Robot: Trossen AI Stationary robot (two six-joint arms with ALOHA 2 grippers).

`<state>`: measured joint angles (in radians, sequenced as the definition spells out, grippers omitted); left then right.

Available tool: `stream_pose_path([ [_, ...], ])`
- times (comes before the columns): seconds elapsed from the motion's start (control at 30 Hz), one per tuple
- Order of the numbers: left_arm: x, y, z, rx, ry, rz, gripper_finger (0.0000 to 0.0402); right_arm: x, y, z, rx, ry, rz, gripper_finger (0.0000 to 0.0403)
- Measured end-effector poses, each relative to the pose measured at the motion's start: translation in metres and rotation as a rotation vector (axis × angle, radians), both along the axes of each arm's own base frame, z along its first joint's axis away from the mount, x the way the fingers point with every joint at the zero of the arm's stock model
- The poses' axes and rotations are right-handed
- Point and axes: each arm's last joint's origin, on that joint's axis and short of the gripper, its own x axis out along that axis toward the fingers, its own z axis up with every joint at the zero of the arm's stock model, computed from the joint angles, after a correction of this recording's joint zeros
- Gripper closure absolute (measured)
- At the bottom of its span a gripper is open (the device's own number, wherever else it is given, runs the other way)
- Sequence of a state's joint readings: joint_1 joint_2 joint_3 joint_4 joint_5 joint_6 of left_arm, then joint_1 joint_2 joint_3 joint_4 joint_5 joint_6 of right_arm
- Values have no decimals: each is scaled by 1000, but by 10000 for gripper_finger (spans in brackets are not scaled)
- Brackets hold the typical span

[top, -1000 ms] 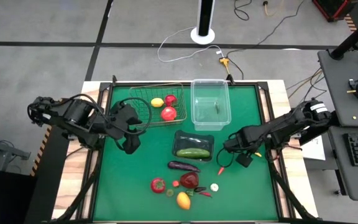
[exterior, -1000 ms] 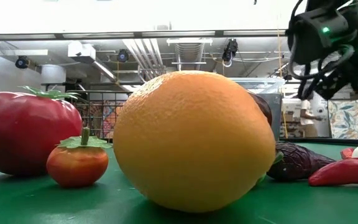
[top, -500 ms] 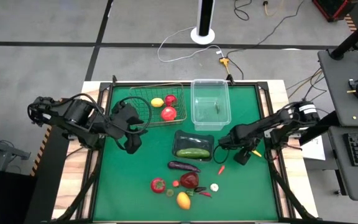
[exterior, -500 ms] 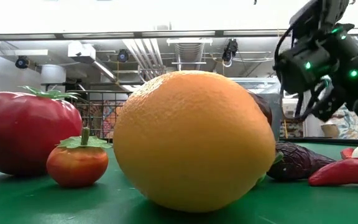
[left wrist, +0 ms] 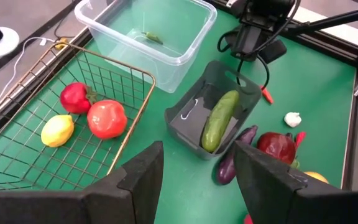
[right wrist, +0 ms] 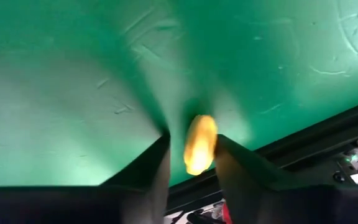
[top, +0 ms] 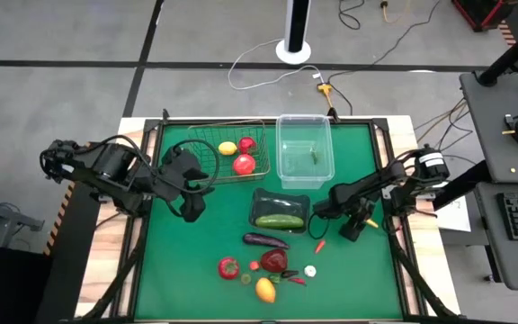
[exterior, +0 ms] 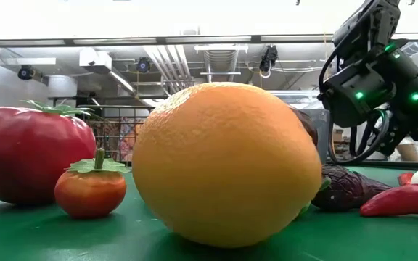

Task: Sort produce into baskets
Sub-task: Put the yellow chili pepper into the transparent bin

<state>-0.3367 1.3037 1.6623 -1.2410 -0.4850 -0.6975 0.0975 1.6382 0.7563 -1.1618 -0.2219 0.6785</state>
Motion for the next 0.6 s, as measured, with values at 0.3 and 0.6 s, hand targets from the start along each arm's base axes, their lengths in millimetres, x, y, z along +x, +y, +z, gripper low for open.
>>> stream_pose_path([
  [0.3,0,0,0,8,1,-3,226,1,0,3,-19,-13,9,384],
  [0.6,0,0,0,11,2,-5,226,2,0,71,-35,-30,-35,379],
])
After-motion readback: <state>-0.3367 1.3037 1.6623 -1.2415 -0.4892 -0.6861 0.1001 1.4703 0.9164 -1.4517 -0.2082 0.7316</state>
